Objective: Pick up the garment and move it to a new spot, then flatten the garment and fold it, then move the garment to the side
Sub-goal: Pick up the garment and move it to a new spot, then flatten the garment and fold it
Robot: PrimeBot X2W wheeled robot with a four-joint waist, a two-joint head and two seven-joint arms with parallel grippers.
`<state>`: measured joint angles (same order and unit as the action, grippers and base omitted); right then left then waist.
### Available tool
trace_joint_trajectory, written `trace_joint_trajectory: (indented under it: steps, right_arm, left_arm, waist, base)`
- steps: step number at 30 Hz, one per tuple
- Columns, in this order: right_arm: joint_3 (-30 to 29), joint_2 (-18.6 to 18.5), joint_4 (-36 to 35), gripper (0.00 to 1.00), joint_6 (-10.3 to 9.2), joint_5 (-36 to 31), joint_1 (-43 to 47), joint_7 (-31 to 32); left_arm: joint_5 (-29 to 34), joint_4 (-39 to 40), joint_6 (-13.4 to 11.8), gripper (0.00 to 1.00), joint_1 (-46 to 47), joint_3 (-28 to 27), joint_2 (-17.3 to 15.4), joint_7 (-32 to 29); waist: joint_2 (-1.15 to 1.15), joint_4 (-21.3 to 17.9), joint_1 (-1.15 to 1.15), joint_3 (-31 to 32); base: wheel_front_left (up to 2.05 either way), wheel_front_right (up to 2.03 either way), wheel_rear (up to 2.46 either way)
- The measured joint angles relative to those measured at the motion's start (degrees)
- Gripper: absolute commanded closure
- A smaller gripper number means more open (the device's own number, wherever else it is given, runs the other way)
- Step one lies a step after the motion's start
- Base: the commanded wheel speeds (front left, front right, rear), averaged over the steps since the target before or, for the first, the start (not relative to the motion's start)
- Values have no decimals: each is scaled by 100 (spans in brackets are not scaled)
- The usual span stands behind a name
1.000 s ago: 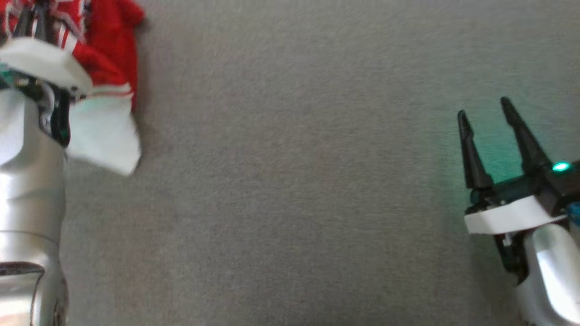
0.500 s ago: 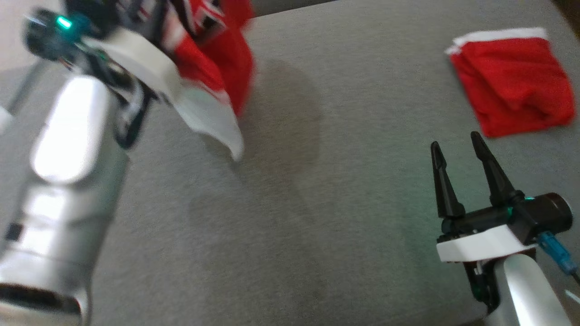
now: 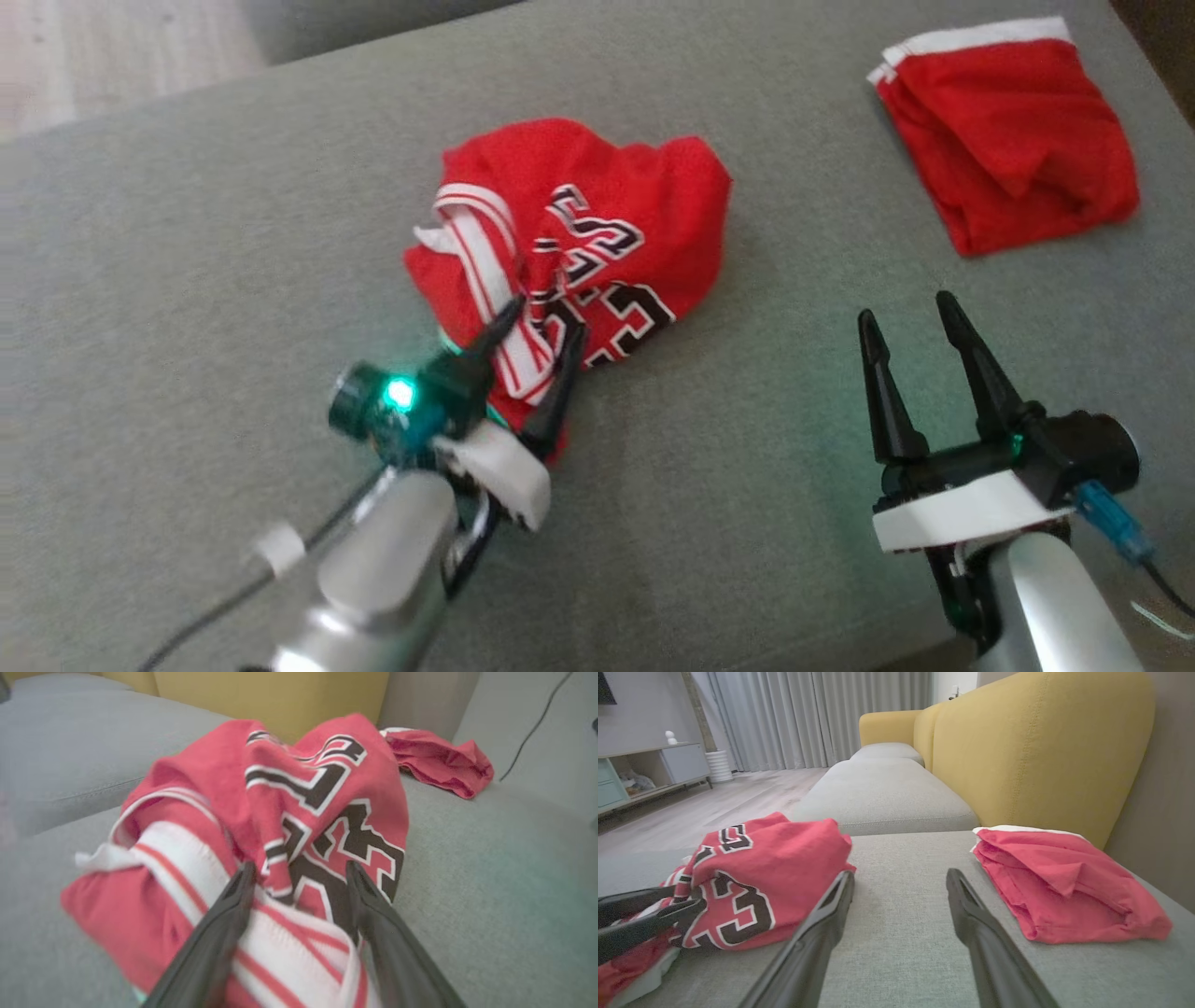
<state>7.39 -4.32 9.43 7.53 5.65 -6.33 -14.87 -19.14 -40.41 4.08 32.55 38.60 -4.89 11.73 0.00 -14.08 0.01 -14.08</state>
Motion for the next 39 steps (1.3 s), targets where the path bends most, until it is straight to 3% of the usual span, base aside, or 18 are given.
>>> trace_joint_trajectory:
  steps: [4,13,20,39]
  right_arm:
    - [-97,5,130,0,0,1,103,0]
    - [-322,34,252,0,0,98,905,1]
    - [-302,83,283,0,0,233,1093,7]
    - [-275,157,310,0,0,292,1461,8]
  left_arm:
    - [-64,201,-319,0,-495,-158,136,255]
    - [452,2895,-1093,0,-2943,-1492,174,272]
    - [942,3990,-1173,0,-4097,-2247,168,277]
    - [1262,3886,-1172,0,-4481,-2359,169,281]
  waist:
    - [0,267,-1,252]
    - [0,1031,-3,1110]
    - [0,1476,-3,1666]
    - [0,1750,-1,1931]
  base:
    - [0,0,0]
    - [0,0,0]
    - [0,0,0]
    - [0,0,0]
